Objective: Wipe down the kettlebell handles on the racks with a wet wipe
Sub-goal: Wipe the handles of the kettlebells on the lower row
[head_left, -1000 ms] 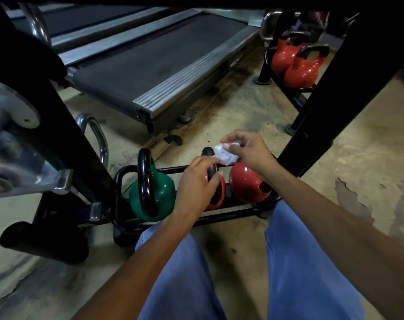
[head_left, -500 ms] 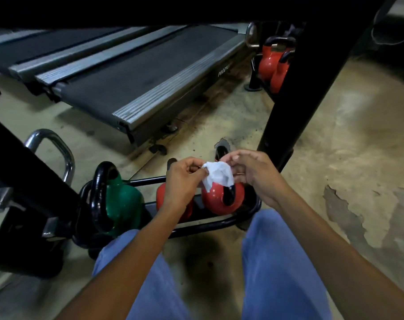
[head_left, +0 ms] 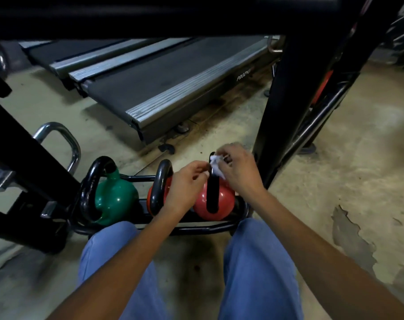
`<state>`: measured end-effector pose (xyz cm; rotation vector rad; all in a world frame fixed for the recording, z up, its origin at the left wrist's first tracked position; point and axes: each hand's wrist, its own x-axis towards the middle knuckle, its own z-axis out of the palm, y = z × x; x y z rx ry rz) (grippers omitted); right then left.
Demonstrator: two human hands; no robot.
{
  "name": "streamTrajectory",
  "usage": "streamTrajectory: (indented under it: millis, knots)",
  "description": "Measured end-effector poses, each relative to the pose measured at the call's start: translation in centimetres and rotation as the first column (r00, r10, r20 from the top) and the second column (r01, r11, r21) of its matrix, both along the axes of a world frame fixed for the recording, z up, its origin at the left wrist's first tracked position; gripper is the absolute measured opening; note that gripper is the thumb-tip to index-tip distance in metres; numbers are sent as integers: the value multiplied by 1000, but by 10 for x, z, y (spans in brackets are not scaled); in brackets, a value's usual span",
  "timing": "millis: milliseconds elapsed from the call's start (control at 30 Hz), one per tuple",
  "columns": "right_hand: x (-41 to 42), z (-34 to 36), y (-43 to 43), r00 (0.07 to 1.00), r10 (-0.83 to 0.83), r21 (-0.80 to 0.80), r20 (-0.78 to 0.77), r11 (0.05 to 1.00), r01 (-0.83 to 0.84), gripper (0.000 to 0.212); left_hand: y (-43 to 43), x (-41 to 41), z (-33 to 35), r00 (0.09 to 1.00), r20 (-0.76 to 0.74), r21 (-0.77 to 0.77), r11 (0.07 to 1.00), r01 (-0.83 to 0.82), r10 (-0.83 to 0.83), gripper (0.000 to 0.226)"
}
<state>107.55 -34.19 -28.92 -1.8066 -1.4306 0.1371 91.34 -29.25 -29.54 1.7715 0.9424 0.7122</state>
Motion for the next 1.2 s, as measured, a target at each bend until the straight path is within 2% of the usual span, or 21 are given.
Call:
streamTrajectory:
  millis: [67,133,233,333,433,500,567,633,733,833,933,1033,1100,1200]
  knots:
    - [13,6,25,999,-2,-11,45,1000,3,9,3,7,-11,956,-277,249,953,173,-101,47]
    - [23,12,56,992,-18,-57,123,998,25,7,8,13,-13,868,-472,279,908,311,-152,64]
    - [37,13,97,977,-6,-225,212,973,55,3,15,18,-10,766,-632,345,842,415,-119,71]
    - [41,0,123,969,78,-482,235,875,47,5,16,21,-4,671,-741,396,780,484,-40,79]
    - [41,-10,136,979,99,-623,177,782,33,13,15,19,-3,596,-803,381,749,542,-22,99]
    - [42,-9,141,989,97,-682,110,732,4,25,13,18,-2,568,-823,392,727,564,3,102]
    - [40,-5,145,988,131,-727,78,686,-33,27,10,19,-1,560,-828,419,709,568,40,102]
    - [33,2,149,971,211,-767,109,640,-53,17,10,20,-4,558,-827,437,696,569,63,104]
    - [22,9,152,924,346,-814,165,577,-71,25,15,20,-9,564,-825,414,721,556,38,110]
    - [23,9,153,888,401,-812,225,581,-57,26,14,22,-7,562,-827,400,724,562,20,108]
    - [23,3,145,908,338,-780,249,626,-20,23,13,21,-2,567,-823,431,691,580,38,107]
    - [22,-3,137,928,253,-728,274,685,28,7,12,20,2,568,-821,448,672,590,48,105]
    - [20,-4,133,933,190,-689,306,720,80,18,12,20,5,571,-820,458,649,607,44,102]
    - [14,-7,130,945,96,-684,313,713,155,31,10,18,11,584,-811,474,627,618,38,98]
